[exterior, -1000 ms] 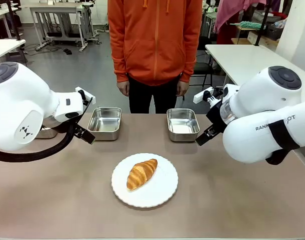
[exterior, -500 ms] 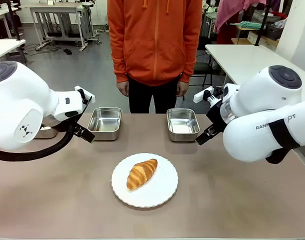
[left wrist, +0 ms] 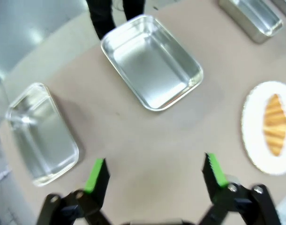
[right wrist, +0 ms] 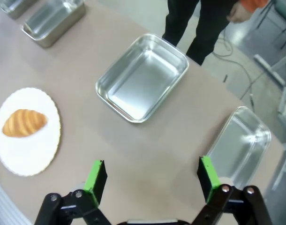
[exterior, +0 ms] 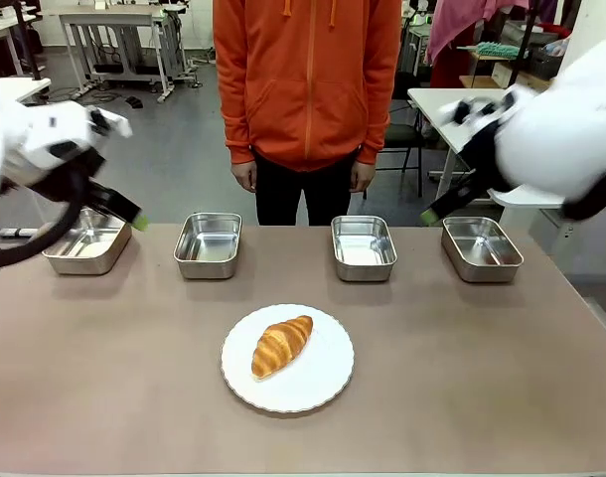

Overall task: Place the bread in the container.
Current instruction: Place the Butter Roll into the Airtight Container indicated by the human.

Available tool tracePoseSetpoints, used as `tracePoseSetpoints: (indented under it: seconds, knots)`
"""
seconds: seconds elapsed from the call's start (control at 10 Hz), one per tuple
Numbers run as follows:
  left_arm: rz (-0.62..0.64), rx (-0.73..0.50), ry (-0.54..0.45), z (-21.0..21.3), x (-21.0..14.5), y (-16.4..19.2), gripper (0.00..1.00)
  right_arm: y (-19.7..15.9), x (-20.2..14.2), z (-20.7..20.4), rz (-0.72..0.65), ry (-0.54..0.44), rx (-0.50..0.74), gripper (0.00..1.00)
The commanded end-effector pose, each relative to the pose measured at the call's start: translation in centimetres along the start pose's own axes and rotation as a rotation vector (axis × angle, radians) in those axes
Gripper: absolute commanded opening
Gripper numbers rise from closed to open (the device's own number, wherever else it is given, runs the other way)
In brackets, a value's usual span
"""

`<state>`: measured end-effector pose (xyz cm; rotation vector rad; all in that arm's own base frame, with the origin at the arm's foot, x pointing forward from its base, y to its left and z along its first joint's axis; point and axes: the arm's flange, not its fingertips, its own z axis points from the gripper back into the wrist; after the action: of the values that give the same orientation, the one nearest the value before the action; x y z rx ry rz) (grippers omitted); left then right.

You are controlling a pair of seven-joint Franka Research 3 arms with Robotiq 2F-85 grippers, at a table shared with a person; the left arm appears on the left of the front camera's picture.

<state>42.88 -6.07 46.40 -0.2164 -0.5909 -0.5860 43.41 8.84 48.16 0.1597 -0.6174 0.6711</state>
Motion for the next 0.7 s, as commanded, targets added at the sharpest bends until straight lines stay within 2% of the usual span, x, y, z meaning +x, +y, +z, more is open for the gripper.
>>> tracePoseSetpoints:
  seconds: [0.0, 0.2, 0.4, 0.5, 0.6]
  knots:
    - [-0.063, -0.141, -0.024, 2.4, -1.5, 5.4, 1.00, -5.9, -2.0, 3.3, 0.047, -0.058, 0.083, 1.00]
    - [-0.184, -0.262, -0.083, 4.7, -4.6, 9.8, 1.00, -10.5, -5.0, 5.9, 0.123, -0.150, 0.143, 1.00]
    - [-0.256, -0.288, -0.165, 5.3, -7.0, 12.5, 1.00, -13.2, -7.8, 6.0, 0.212, -0.268, 0.205, 1.00]
    - [-0.198, -0.254, -0.243, 4.9, -6.8, 12.4, 1.00, -12.8, -8.6, 5.3, 0.278, -0.325, 0.291, 1.00]
    - [-0.223, -0.251, -0.140, 6.6, -7.3, 11.2, 1.00, -12.0, -7.6, 7.6, 0.158, -0.197, 0.133, 1.00]
